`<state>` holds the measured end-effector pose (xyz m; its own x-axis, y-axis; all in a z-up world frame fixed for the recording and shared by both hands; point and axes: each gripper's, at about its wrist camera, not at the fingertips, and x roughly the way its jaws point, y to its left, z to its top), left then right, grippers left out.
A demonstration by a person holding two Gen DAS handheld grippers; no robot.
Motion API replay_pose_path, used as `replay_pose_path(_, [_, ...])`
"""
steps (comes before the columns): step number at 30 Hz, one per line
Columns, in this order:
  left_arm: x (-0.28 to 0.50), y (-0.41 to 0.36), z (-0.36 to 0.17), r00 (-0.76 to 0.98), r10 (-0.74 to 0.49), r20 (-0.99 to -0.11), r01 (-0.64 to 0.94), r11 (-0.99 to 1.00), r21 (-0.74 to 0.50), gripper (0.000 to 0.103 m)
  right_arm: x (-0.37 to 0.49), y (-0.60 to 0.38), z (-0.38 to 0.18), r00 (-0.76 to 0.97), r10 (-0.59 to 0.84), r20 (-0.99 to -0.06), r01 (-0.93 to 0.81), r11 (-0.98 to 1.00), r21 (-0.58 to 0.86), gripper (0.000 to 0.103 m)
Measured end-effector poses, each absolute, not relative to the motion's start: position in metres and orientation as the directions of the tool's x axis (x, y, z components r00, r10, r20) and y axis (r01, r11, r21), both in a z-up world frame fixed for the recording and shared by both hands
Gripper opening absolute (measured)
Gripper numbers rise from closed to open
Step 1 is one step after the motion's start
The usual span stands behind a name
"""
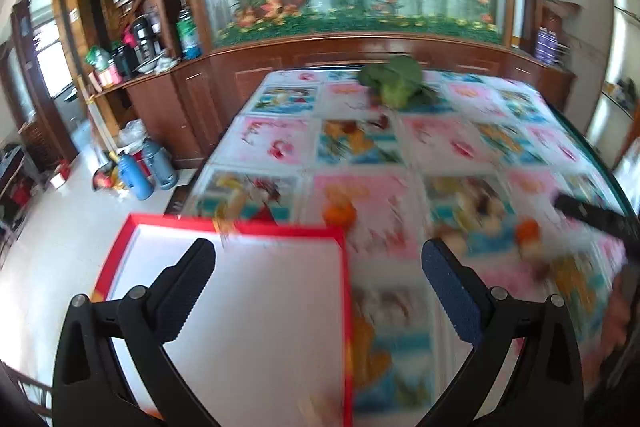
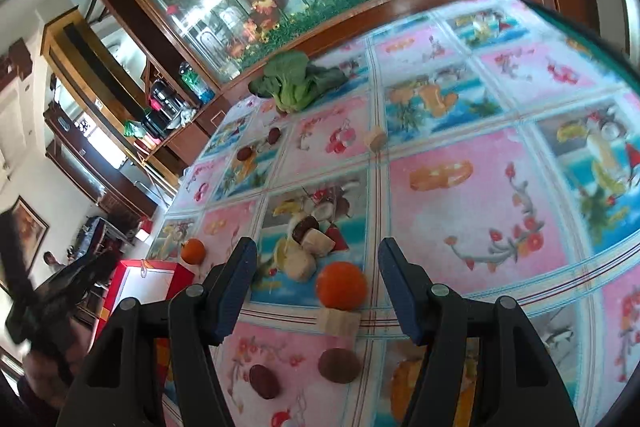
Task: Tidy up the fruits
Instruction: 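Grasp a second orange with the left tool while the right tool approaches another orange, then grasp an orange with the right tool while the left tool holds its orange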
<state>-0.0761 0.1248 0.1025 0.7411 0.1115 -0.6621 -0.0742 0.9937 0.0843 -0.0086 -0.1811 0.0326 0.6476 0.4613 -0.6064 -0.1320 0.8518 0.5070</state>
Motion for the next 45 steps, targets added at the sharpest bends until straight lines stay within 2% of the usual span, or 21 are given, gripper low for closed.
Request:
replay_pose_path(3, [-0.025,0.130,0.092,0.666,0.090,-0.740,-0.051,0.996,0.075,0.103,-0.010,-0.187,0.037,0.678,0.422,-0.601,-0.138,0.877,0.460,0.063])
replay_pose_path(8, [0.032,0.134,0.062,0.530,0.106,-0.842,-0.063,0.994,0.086,0.103,-0.005,-0.189,0.036,0.648,0.477,-0.594,-0.154,0.845,0.512,0.063])
replay_pose_path(10, [0.048,0.133,0.048,0.457,0.048,-0.888,-0.035,0.999,0.036,0.103,-0.005,-0.187,0.036,0.642,0.482,-0.596,-0.163,0.846,0.508,0.063])
replay_pose_path(16, [0.061,0.132,0.025,0.368,0.038,-0.929,-0.064,0.998,0.015,0.101,-0.003,-0.186,0.038,0.642,0.490,-0.590,-0.167,0.840,0.516,0.063])
replay_pose_path(18, [0.061,0.129,0.025,0.358,0.011,-0.933,-0.060,0.998,-0.011,0.096,-0.002,-0.185,0.036,0.639,0.489,-0.594,-0.166,0.842,0.513,0.063])
replay_pose_path(20, [0.064,0.125,0.024,0.345,-0.025,-0.938,-0.054,0.997,-0.047,0.081,-0.001,-0.186,0.035,0.640,0.486,-0.595,-0.161,0.842,0.515,0.063])
replay_pose_path(25, [0.070,0.112,0.017,0.305,-0.024,-0.952,-0.006,1.000,-0.027,0.062,0.005,-0.189,0.031,0.623,0.501,-0.600,-0.148,0.829,0.539,0.063])
replay_pose_path(29, [0.074,0.109,0.013,0.287,-0.075,-0.955,0.003,0.997,-0.077,0.039,0.013,-0.190,0.023,0.578,0.551,-0.602,-0.142,0.794,0.591,0.063])
replay_pose_path(36, [0.062,0.080,0.014,0.289,-0.125,-0.949,0.100,0.990,-0.100,0.038,0.023,-0.192,0.012,0.513,0.620,-0.594,-0.117,0.735,0.667,0.063])
replay_pose_path(45, [0.034,0.066,0.014,0.254,-0.227,-0.940,0.157,0.969,-0.191,0.038,0.022,-0.179,0.009,0.484,0.580,-0.656,-0.125,0.787,0.604,0.061])
